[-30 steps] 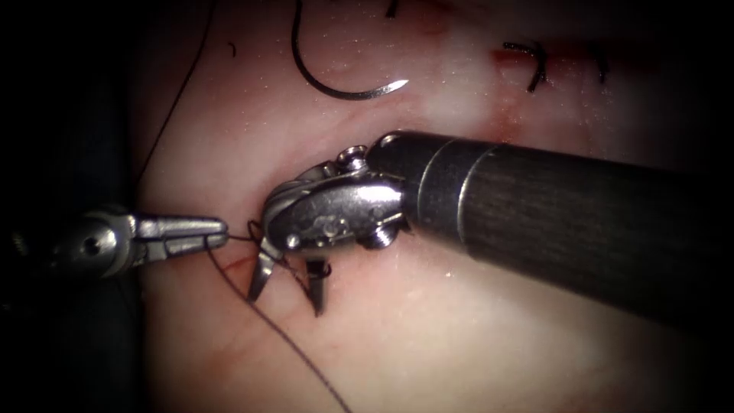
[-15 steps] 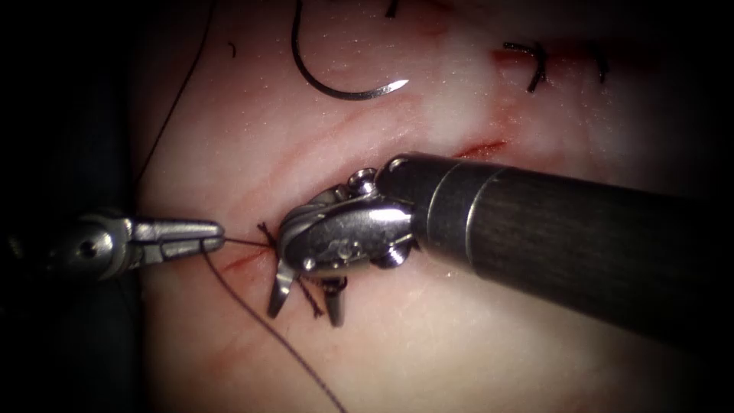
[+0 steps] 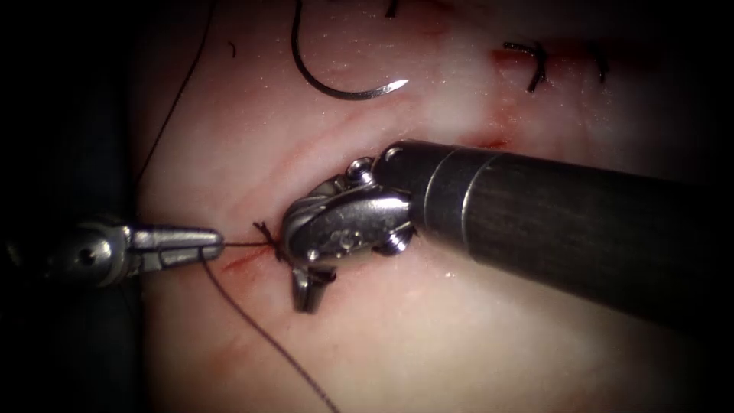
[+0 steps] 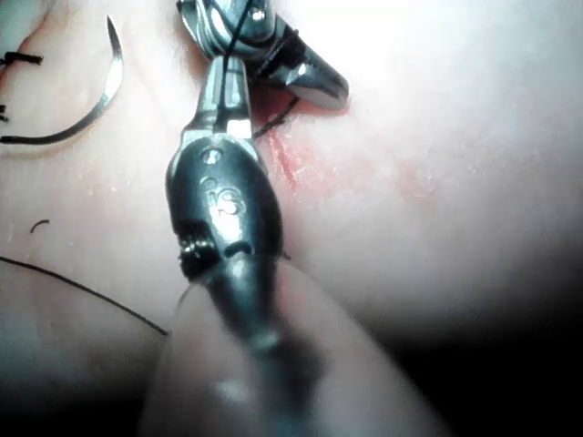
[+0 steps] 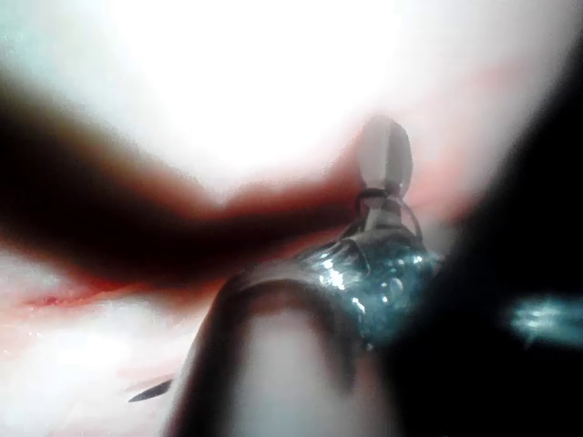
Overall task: Wound Closure
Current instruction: Grab the suture tail with the right hand, then pull the right gripper up and the left gripper down to tie.
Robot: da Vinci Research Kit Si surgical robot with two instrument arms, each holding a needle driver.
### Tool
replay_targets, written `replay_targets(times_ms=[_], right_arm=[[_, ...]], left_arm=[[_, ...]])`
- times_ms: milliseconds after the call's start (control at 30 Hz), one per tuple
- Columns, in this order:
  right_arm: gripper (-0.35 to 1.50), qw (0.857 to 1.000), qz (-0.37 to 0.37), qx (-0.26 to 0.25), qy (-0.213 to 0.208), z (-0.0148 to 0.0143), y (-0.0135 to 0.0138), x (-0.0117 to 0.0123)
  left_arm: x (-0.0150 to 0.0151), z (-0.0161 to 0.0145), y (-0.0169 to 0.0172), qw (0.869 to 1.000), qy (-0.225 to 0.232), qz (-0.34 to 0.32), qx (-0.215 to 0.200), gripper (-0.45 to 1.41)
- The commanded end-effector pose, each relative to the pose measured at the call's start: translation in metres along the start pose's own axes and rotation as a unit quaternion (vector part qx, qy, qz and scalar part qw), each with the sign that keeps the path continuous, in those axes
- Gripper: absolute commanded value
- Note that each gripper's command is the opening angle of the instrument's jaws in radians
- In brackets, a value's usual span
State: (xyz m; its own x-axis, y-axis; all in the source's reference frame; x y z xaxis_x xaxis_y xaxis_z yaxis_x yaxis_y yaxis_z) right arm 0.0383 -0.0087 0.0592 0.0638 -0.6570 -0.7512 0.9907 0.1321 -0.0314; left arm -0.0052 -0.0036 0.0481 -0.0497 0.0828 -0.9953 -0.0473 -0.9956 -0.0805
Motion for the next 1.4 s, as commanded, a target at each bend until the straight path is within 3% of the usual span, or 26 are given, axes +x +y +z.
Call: replay_targets(times_ms=[33,300,500,600,733,1167,1400], right_arm=[[-0.35,1.000,0.002,-0.011,0.005,-0.0010,0.0009,-0.0007],[-0.35,1.000,0.003,-0.016,0.015,-0.0015,0.0011,-0.0007],[-0.35,0.998,0.013,-0.029,0.045,-0.0016,0.0011,-0.0006],[-0.35,0.994,0.043,-0.054,0.082,-0.0022,0.0011,-0.0006],[-0.35,0.977,0.094,-0.107,0.157,-0.0045,0.0012,-0.0011],[-0.35,0.958,0.133,-0.145,0.210,-0.0062,0.0014,-0.0029],[-0.35,0.953,0.154,-0.160,0.206,-0.0067,0.0021,-0.0051]], left_arm=[[-0.0003,0.0006,-0.0002,1.000,0.001,0.001,0.000,-0.35],[-0.0001,0.0008,0.0002,1.000,0.000,0.001,0.002,-0.35],[0.0003,0.0014,0.0011,1.000,0.000,0.002,0.001,-0.35],[0.0004,0.0021,0.0021,1.000,0.001,0.003,0.003,-0.35],[0.0005,0.0039,0.0043,1.000,-0.018,0.009,-0.020,-0.35],[0.0019,0.0093,0.0087,0.996,-0.042,-0.006,-0.077,-0.35],[0.0039,0.0106,0.0105,0.994,-0.048,-0.019,-0.098,-0.35]])
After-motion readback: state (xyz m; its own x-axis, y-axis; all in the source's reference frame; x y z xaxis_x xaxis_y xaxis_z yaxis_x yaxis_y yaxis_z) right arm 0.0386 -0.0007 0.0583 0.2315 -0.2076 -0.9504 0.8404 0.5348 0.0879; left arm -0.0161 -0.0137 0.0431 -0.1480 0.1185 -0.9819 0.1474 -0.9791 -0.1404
